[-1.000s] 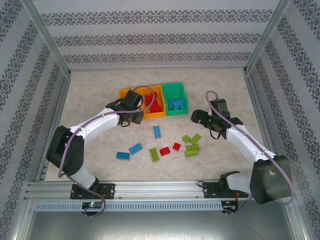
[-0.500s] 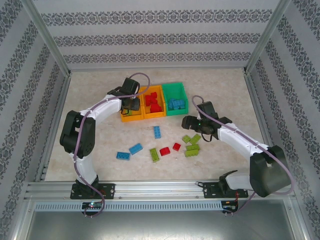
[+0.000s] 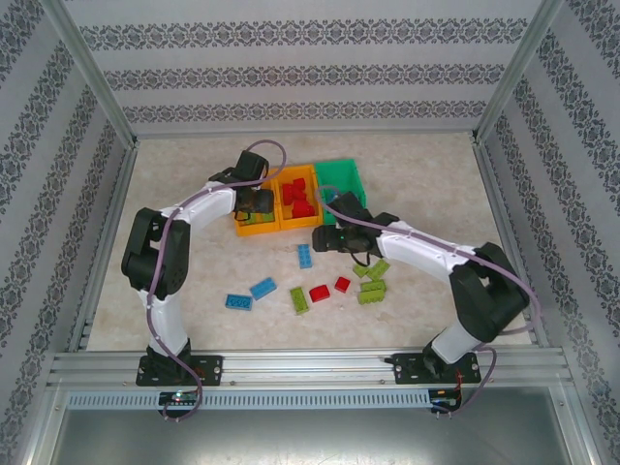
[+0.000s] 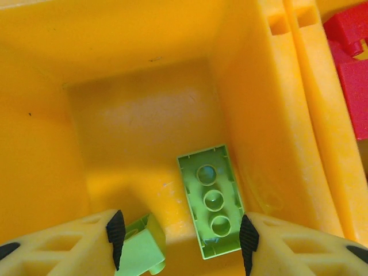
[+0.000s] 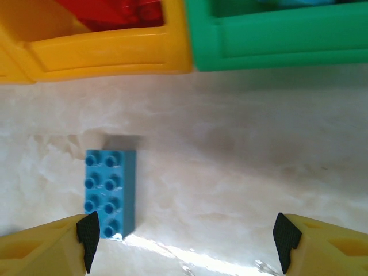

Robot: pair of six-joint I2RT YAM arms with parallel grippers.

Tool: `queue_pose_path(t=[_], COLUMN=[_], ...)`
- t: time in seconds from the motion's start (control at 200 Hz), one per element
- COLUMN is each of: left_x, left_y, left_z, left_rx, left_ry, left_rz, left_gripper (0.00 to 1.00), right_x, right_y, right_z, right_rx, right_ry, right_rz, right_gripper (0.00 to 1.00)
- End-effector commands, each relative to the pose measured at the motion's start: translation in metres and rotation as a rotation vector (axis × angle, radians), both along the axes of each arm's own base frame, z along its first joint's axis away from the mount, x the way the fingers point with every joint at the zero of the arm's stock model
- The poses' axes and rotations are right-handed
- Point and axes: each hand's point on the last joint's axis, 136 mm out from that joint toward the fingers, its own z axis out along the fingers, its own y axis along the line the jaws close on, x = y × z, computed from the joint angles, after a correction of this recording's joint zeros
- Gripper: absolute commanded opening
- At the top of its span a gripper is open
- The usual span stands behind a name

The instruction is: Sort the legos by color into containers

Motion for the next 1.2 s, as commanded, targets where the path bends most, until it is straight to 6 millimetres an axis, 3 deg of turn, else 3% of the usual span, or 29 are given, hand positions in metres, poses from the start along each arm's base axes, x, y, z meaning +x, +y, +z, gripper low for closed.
queue_pose_path(t=[0.0, 0.165, 0.32, 0.804, 1.044, 1.194], left_x=[0.0, -0.018, -0.039, -0.079, -0.088, -0.09], left_y=[-0.006, 0.0, 0.008, 0.038, 0.043, 0.044], left_z=[0.026, 0.047, 0.055, 0.041, 0.033, 0.033], left_rx=[-0.101, -0.129, -0.142, -0.061, -0.047, -0.048], left_ry=[-0.077, -0.125, -0.148, -0.134, -0.115, -0.113], left_rz=[0.027, 0.038, 0.057, 0.113, 0.121, 0.121], left_gripper=[0.62, 0.71, 0.78, 0.86, 0.87, 0.87], right_x=[0.003, 0.001, -0.003, -0.011, -0.013, -0.009], right_y=[0.014, 0.038, 0.047, 0.058, 0.052, 0.05], right_z=[-0.005, -0.015, -0.032, -0.066, -0.071, -0.062], right_rx=[-0.067, -0.101, -0.14, -0.199, -0.253, -0.256], right_ry=[0.001, 0.034, 0.084, 0.163, 0.172, 0.142], right_rz=[0.041, 0.1, 0.117, 0.147, 0.148, 0.15], right_gripper=[0.81, 0.79, 0.78, 0.69, 0.53, 0.38])
